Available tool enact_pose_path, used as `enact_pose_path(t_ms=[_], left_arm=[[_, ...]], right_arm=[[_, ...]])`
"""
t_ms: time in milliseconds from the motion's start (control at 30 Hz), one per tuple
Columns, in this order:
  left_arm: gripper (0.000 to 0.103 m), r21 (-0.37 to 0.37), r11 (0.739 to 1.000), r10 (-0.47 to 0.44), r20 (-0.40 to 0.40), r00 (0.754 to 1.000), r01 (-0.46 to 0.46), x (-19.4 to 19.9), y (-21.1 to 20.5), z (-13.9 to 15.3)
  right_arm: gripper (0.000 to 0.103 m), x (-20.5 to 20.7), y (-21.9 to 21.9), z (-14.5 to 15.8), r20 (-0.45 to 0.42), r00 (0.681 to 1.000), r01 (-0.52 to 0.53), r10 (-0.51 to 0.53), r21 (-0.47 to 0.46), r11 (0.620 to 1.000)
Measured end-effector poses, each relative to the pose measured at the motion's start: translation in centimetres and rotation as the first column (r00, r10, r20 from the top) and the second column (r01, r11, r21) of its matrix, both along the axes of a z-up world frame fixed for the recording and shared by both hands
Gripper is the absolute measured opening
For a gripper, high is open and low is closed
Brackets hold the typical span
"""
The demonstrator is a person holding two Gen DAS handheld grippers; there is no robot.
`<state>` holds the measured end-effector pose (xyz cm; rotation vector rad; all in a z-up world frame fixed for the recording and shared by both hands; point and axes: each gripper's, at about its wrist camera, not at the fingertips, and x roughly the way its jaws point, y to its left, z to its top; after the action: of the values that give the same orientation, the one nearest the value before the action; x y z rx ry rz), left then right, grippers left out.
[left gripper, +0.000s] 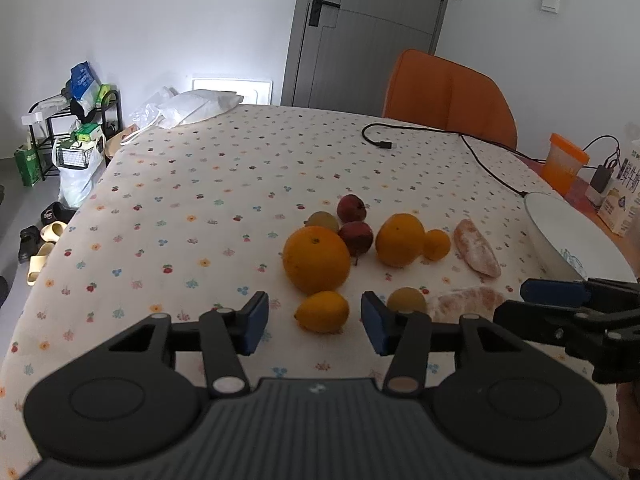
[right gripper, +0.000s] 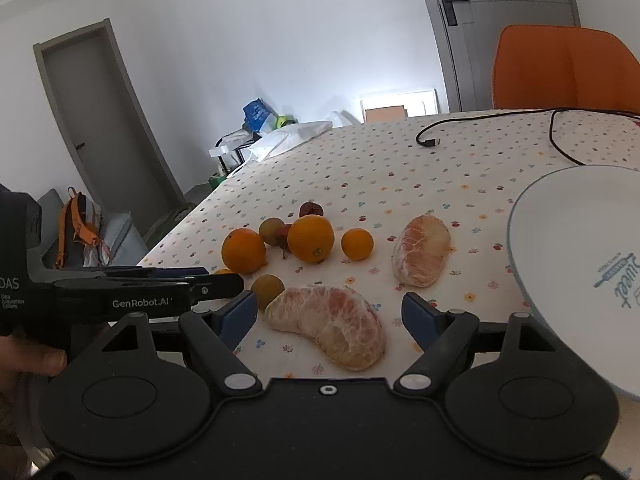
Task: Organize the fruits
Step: 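Close the left tool on the small yellow orange while the right tool approaches the peeled pomelo segment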
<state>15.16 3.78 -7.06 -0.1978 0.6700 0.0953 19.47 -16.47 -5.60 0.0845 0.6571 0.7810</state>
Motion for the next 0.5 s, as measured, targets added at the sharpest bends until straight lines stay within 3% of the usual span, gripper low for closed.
enact_pose_path(t_ms=[167, 300, 500], left_arm=[[0.044, -0.001, 1.0, -0.003, 0.0, 1.0, 0.003, 0.3, 0.1, -0.2], [0.029, -0.012, 1.0, -0.014, 0.003, 1.0, 0.014, 0.4, 0.0, -0.3], [0.028, -0.018, 0.999, -0.042, 0.016, 0.999, 0.043, -0.1, -0.3, -0.4]], right_arm=[[0.077, 0.5, 0.5, -0.1, -0.004, 1.0, -0.016, 0.016, -0.007, 1.0], [0.076, 0.9, 1.0, -0.3, -0.004, 1.0, -0.021, 0.021, -0.017, 1.0], [0.069, 1.2, 1.6, -0.9, -0.024, 0.999, -0.038, 0.037, -0.018, 0.999]])
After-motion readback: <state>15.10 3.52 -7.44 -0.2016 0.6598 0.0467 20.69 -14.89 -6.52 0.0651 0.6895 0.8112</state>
